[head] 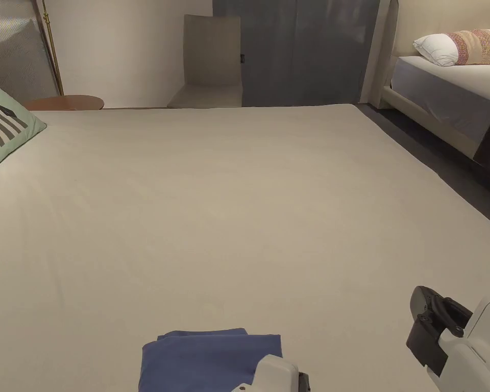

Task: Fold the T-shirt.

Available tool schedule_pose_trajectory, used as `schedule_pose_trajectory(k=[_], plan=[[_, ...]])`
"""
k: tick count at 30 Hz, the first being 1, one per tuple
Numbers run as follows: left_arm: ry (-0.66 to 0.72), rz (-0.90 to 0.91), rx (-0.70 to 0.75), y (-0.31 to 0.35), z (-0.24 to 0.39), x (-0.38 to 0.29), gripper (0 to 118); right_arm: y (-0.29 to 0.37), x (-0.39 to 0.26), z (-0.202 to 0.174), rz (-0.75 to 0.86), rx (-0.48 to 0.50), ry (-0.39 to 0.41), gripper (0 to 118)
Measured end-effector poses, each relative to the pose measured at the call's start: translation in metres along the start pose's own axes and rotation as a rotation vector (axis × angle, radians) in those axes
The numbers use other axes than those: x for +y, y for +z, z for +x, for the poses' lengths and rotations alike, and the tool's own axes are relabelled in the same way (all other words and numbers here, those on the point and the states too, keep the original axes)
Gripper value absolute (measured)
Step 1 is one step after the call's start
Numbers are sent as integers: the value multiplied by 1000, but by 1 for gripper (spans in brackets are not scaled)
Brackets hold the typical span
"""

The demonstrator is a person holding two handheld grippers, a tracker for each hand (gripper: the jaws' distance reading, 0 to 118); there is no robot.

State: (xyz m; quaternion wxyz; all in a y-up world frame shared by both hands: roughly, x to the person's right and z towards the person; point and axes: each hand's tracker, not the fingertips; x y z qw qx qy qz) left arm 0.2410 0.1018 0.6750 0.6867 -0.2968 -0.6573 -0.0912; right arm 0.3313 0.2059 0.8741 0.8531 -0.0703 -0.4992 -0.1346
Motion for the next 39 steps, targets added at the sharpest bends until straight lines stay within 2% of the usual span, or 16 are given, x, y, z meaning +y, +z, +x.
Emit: schedule_pose_trajectory(k=[7, 10, 14, 16, 19, 22, 23, 24, 25, 26, 27, 28, 34, 36, 37, 39], plan=[[202, 223, 81, 77, -73, 36, 2, -21, -11, -32, -68, 132, 14, 0], [280, 284, 157, 109, -109, 36, 2, -39, -34, -56, -190, 225, 22, 0], [347, 284, 226, 135, -147, 23, 2, -63, -77, -91, -374, 324, 128, 0], [411, 273, 255, 141, -158, 12, 2, -74, -98, -99, -475, 377, 105, 0], [467, 241, 236, 144, -172, -5, 2, -91, -125, -112, -591, 310, 186, 0], [538, 221, 174, 141, -184, -15, 5, -97, -127, -115, -585, 319, 194, 0], [561, 206, 141, 139, -187, -18, 15, -99, -121, -116, -600, 320, 204, 0], [583, 187, 104, 136, -193, -19, 34, -101, -118, -116, -627, 323, 220, 0], [606, 165, 62, 130, -199, -19, 67, -104, -115, -116, -641, 330, 225, 0], [626, 144, 23, 125, -204, -20, 89, -107, -114, -115, -649, 335, 224, 0], [643, 114, -42, 117, -210, -19, 106, -110, -114, -114, -666, 344, 221, 0], [668, 88, -100, 111, -214, -20, 110, -111, -114, -112, -667, 348, 215, 0], [808, -102, -300, 54, -234, -37, 110, -113, -119, -110, -672, 354, 195, 0], [806, -10, -329, 55, -231, -36, 106, -112, -119, -109, -672, 354, 191, 0], [827, -18, -352, 55, -232, -32, 90, -111, -118, -109, -672, 354, 187, 0], [865, -75, -246, 52, -234, -30, 37, -111, -118, -108, -670, 352, 179, 0]])
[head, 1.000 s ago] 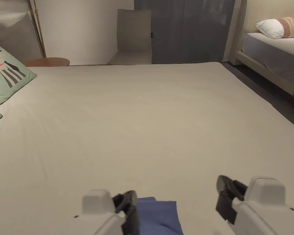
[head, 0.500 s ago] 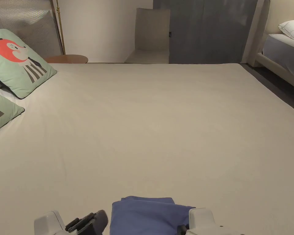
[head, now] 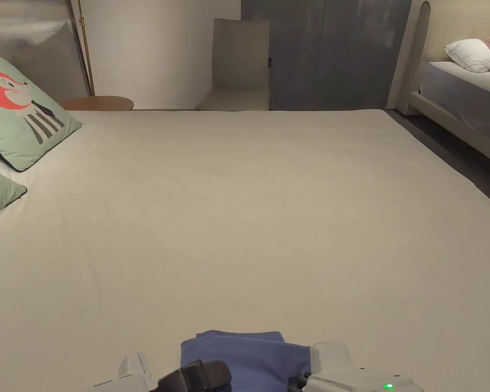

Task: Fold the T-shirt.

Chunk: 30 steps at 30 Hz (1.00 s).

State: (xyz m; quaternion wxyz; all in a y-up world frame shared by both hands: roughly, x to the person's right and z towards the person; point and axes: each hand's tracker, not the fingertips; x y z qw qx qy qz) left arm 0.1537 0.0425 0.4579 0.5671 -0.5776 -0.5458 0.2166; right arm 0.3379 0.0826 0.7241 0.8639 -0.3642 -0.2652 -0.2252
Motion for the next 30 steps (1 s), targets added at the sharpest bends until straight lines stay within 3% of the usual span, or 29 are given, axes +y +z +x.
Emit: schedule_pose_trajectory(k=[1, 2, 3, 5, 8, 12, 22, 28, 30], plan=[[-31, 13, 137, -2, -2, 1, 27, 2, 0, 0, 3, -1, -3, 0], [-50, -4, 125, -2, -5, 0, 27, 6, 1, 0, 21, 32, -18, 0], [2, -9, 26, 2, -9, 0, 26, 10, 2, -1, 25, 42, -25, 0], [67, -6, 2, 14, -12, 3, 25, 17, 6, -5, 39, 29, -24, 0], [47, 17, 12, 40, -13, 10, 24, 28, 18, -9, 80, 56, -49, 0], [75, 149, 22, 110, -34, 36, 24, 35, 37, -25, 121, 50, -27, 0], [129, 461, 254, 304, -118, 100, 24, 10, 68, -85, 158, 100, -2, 0], [168, 508, 316, 338, -131, 113, 24, -1, 73, -112, 143, 120, 42, 0], [184, 501, 323, 336, -130, 111, 31, -2, 74, -114, 141, 123, 52, 0]])
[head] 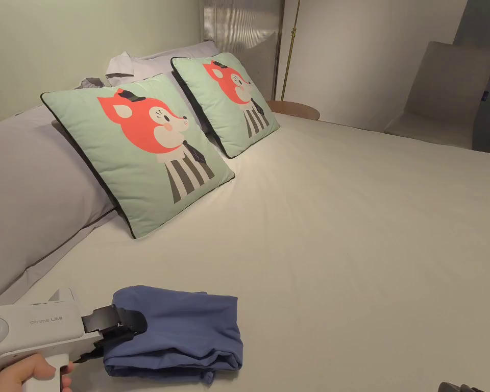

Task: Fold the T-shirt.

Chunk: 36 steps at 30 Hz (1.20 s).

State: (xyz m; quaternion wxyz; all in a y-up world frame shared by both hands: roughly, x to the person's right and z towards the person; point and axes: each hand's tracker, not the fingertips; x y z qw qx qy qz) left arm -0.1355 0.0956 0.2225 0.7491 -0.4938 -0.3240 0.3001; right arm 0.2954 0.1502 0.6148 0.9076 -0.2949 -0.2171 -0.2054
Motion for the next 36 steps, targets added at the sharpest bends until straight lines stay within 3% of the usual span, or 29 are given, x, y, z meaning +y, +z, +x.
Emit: schedule_pose_trajectory(k=[2, 4, 9, 12, 14, 15, 16, 17, 19, 20, 27, 33, 36], plan=[[-50, 25, 82, -1, 7, -7, 66, 1, 0, 0, -2, -2, 4, 0], [-173, 85, 213, -1, 27, -20, 111, 4, 0, 3, 3, -6, 2, 0], [-436, 351, 474, 10, 95, -68, 110, 19, 1, 15, 40, -34, 9, 0], [-575, 587, 473, 18, 125, -98, 110, 32, 1, 25, 78, -51, 0, 0], [-603, 636, 424, 20, 148, -122, 109, 40, 0, 33, 100, -57, -13, 0], [-625, 621, 377, 17, 161, -136, 106, 44, -2, 37, 117, -62, -24, 0], [-650, 572, 329, 10, 174, -149, 89, 48, -3, 42, 129, -70, -35, 0], [-674, 526, 298, 3, 185, -161, 67, 53, -3, 47, 138, -74, -45, 0], [-719, 430, 254, -21, 204, -186, 8, 64, -6, 54, 172, -108, -48, 0], [-752, 407, 240, -32, 213, -197, 3, 71, -7, 59, 189, -129, -49, 0], [-875, 455, 98, -62, 292, -259, 0, 128, -5, 98, 405, -312, -15, 0], [-976, 698, 28, -41, 362, -265, 0, 184, 34, 120, 665, -471, 68, 0], [-1010, 824, 7, -29, 383, -268, 0, 209, 53, 122, 811, -499, 84, 0]])
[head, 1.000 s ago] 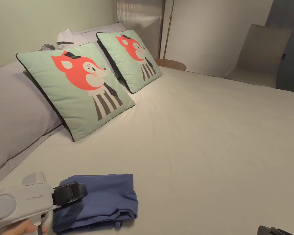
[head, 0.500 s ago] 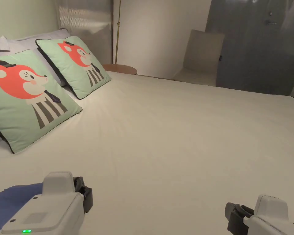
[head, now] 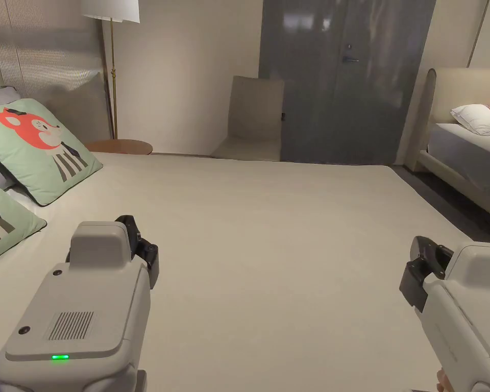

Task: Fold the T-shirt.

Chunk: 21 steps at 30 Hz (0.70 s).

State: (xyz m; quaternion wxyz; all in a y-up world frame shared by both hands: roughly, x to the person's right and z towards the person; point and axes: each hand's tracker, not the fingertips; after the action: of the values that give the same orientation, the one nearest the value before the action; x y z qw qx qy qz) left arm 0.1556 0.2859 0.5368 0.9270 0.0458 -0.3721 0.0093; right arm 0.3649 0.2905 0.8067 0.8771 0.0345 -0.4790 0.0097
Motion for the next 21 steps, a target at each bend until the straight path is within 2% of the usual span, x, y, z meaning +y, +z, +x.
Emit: schedule_pose_trajectory(k=[6, 21], plan=[[-20, 38, 12, 0, 9, 8, 0, -3, 16, 1, 77, -61, 37, 0], [-41, 3, -6, -2, 13, 2, 0, 0, 1, -7, 70, -28, 68, 0]])
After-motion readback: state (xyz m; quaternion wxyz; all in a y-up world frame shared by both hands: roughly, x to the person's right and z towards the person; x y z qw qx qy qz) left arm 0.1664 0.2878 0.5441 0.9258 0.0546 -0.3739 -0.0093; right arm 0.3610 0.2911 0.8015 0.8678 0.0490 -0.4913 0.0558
